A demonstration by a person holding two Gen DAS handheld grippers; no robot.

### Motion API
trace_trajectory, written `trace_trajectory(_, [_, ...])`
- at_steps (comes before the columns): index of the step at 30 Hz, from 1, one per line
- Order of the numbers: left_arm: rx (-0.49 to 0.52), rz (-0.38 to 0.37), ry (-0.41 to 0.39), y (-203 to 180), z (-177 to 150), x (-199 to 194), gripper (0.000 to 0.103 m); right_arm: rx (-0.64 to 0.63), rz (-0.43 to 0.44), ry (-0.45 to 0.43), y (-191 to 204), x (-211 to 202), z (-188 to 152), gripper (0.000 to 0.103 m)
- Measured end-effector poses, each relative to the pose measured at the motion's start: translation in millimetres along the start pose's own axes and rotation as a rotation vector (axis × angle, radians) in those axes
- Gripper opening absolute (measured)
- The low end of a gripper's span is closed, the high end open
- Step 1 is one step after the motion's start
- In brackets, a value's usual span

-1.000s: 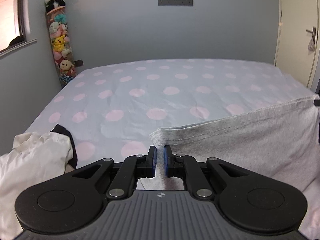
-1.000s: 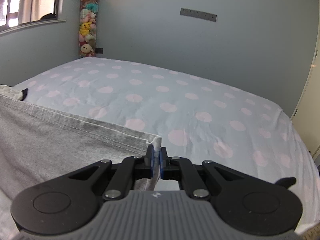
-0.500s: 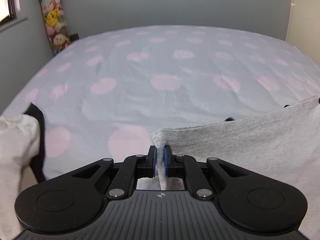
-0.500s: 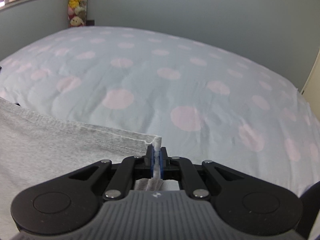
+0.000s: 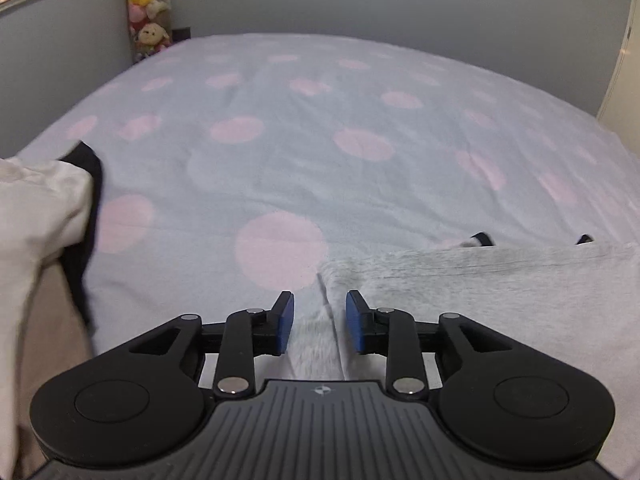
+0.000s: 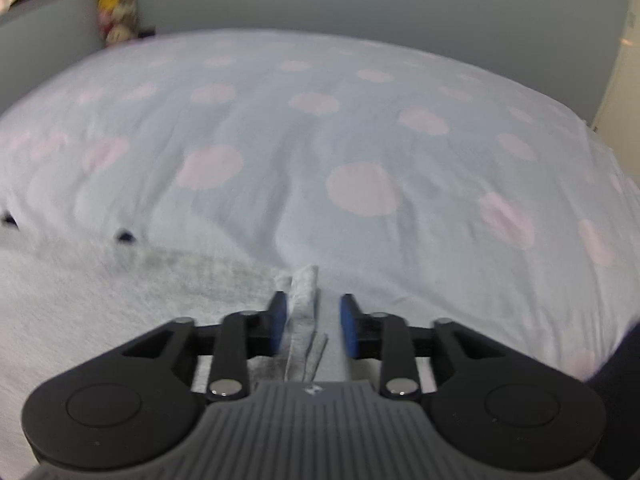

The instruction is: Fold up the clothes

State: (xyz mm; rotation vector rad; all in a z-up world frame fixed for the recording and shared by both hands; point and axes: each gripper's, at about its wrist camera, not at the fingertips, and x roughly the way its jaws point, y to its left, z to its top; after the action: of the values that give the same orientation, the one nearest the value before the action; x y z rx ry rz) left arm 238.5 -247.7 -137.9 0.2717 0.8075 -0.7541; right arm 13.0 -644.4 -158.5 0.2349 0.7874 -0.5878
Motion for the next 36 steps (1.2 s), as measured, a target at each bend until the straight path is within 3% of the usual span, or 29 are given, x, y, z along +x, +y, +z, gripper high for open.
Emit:
trace_trajectory(2, [0.004, 0.0, -0.007, -3.7, -3.8, -18.9, 0.041, 0.044, 0.027, 0.007, -7.3, -16.8, -1.1, 0.036])
trace_trajectory(10, [-0.022, -0.072, 0.038, -22.0, -22.1, -60.5, 0.042, 0.198, 0.153, 0.071, -22.8, -54.7, -23.9, 0.046])
trace_trajectory(15, [-0.057, -0.098, 0.063, -15.5, -34.3, -53.8, 0.043, 0.307, 0.186, 0.133, -29.0, -42.6, -38.8, 0.046])
trace_trajectory(22, [-0.121, -0.097, 0.086, 11.5, -58.0, -34.1, 0.044, 0.37, 0.159, 0.185, -35.2, -14.5, -49.8, 0.045])
trace_trajectory(27, [-0.166, -0.157, 0.094, 21.9, -64.1, -25.4, 0.044, 0.434, 0.161, 0.201, -28.6, 0.0, -58.1, 0.048])
trace_trajectory(30, [-0.139, -0.16, 0.086, 17.9, -64.5, -24.4, 0.045, 0.399, 0.122, 0.2, -17.4, 0.5, -56.1, 0.044])
trace_trajectory(32, [-0.106, -0.16, 0.084, 13.3, -65.2, -25.3, 0.045, 0.35, 0.099, 0.208, -6.2, -1.2, -52.5, 0.035])
trace_trajectory(34, [-0.073, -0.162, 0.082, 9.0, -65.8, -26.6, 0.045, 0.324, 0.088, 0.218, 5.2, -2.1, -48.9, 0.017])
trace_trajectory(36, [-0.049, -0.16, 0.077, 7.5, -66.0, -29.0, 0.045, 0.304, 0.055, 0.227, 15.6, -2.9, -44.1, 0.011])
